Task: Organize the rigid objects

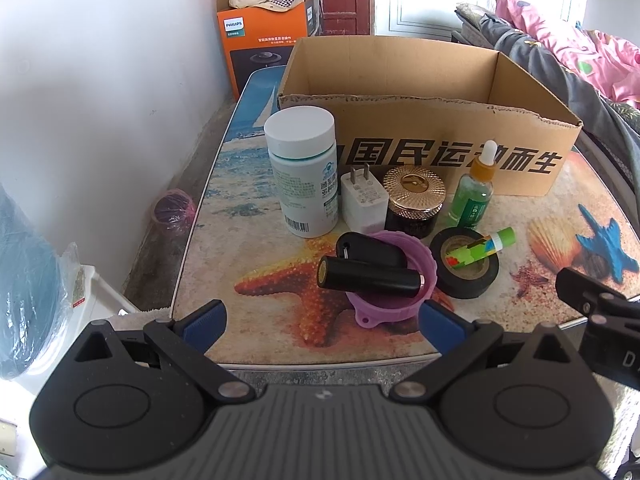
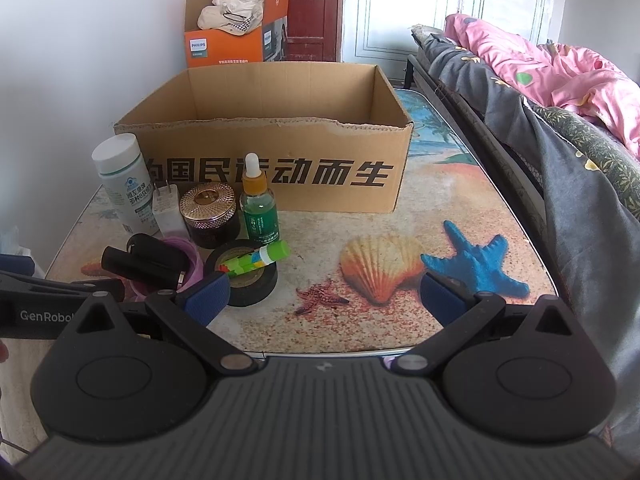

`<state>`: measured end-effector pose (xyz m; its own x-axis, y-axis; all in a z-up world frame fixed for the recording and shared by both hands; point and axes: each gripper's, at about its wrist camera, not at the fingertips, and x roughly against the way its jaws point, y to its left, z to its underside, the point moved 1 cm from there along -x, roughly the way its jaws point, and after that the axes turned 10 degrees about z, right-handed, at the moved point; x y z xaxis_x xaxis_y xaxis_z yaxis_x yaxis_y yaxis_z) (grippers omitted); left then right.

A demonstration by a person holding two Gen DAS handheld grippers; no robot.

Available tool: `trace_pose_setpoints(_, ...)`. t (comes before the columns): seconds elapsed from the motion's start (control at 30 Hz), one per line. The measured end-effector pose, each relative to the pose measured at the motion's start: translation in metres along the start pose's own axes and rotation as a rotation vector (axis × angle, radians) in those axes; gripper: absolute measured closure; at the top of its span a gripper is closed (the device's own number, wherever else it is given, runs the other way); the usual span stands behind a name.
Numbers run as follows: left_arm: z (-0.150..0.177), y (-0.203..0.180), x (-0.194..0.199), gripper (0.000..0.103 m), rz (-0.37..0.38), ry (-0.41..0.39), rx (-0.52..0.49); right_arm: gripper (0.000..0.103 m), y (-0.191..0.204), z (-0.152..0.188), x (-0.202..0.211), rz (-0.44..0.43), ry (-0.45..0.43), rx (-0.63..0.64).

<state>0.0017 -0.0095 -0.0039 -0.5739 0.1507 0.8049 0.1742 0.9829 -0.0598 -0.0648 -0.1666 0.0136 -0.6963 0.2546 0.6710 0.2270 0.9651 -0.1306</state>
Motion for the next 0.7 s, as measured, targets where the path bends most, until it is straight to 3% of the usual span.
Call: trace_pose_setpoints(0.7,-0.019,0.004,-0.018,0.0,0.004,0.029,-0.007,0.001,0.005,-0.019,-0.023,-0.015,0.019,-0.016)
